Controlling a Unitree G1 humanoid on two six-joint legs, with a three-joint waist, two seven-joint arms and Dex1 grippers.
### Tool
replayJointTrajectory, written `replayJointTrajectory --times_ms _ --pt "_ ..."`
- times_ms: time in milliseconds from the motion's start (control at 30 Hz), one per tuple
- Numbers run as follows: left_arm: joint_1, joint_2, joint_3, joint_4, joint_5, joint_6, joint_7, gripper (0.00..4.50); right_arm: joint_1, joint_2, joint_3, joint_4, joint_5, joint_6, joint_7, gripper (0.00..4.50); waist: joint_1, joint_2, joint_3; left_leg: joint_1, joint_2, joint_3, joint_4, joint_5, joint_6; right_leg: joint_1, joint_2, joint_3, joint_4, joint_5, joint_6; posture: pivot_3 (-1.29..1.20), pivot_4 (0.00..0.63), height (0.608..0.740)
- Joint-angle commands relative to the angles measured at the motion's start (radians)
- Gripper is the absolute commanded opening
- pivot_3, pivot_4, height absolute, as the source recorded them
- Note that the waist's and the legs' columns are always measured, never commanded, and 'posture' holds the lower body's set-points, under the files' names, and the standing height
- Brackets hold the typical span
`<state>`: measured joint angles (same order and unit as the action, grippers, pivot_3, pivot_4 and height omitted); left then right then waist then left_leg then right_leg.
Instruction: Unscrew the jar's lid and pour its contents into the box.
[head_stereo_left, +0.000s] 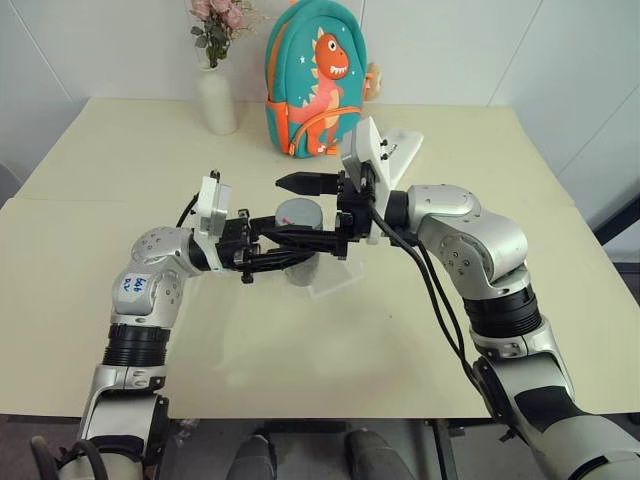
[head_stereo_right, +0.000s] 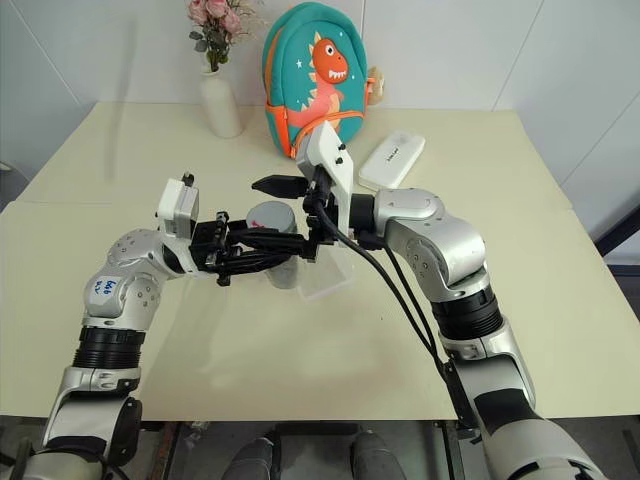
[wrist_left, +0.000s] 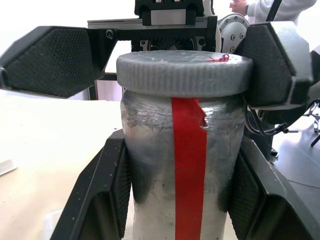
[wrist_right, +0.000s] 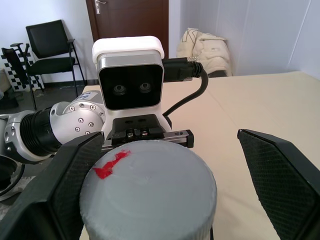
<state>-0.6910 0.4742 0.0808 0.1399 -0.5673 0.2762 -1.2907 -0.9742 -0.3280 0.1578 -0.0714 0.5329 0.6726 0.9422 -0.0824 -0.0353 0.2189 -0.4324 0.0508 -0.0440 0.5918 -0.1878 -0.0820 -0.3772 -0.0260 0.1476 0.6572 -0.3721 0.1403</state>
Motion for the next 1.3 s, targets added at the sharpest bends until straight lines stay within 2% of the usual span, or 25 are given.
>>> replayJointTrajectory --times_ms 33,333,500,800,1067,1300 --pt "-0.009 0.017 0.027 -0.014 -0.032 -0.036 -0.044 2.18 -0.007 -0.039 -0.037 -0.025 -0.005 -0.010 -0.002 4.47 0.000 0.000 0.000 0.000 0.000 0.000 0.000 0.000 0.000 0.000 0.000 0.000 0.000 0.000 0.000 0.00 0.150 0.740" --pt "-0.004 0.039 0.041 0.013 -0.022 -0.061 -0.053 2.18 0.017 -0.114 -0.067 -0.064 0.028 0.019 0.008 4.47 0.000 0.000 0.000 0.000 0.000 0.000 0.000 0.000 0.000 0.000 0.000 0.000 0.000 0.000 0.000 0.00 0.150 0.740" --pt "-0.009 0.038 0.040 0.031 -0.018 -0.073 -0.056 2.18 0.041 -0.146 -0.088 -0.144 0.104 0.076 0.018 4.47 0.002 0.000 0.000 -0.001 0.000 -0.001 0.000 0.000 0.000 0.000 0.000 -0.001 -0.001 0.000 0.000 0.00 0.150 0.740" --pt "-0.047 0.008 0.010 0.097 0.005 -0.112 -0.083 2.18 0.044 -0.086 -0.090 -0.179 0.144 0.109 -0.041 4.47 0.001 0.000 0.000 -0.001 0.000 -0.001 0.001 0.000 0.000 0.000 0.000 -0.001 0.000 0.000 0.000 0.00 0.150 0.740" --pt "-0.080 -0.025 -0.004 0.117 -0.002 -0.104 -0.090 2.18 0.016 -0.006 -0.033 -0.147 0.095 0.082 -0.082 4.47 -0.001 0.000 0.000 -0.003 0.000 -0.002 0.001 0.000 0.000 -0.001 0.000 -0.002 0.000 0.000 0.000 0.00 0.150 0.740" --pt "-0.085 -0.032 -0.019 0.094 -0.004 -0.095 -0.098 2.18 0.014 0.020 -0.011 -0.116 0.068 0.053 -0.071 4.47 0.001 0.000 0.000 -0.003 0.000 -0.002 0.001 0.000 0.000 -0.001 0.000 -0.002 0.000 0.000 0.000 0.00 0.150 0.740"
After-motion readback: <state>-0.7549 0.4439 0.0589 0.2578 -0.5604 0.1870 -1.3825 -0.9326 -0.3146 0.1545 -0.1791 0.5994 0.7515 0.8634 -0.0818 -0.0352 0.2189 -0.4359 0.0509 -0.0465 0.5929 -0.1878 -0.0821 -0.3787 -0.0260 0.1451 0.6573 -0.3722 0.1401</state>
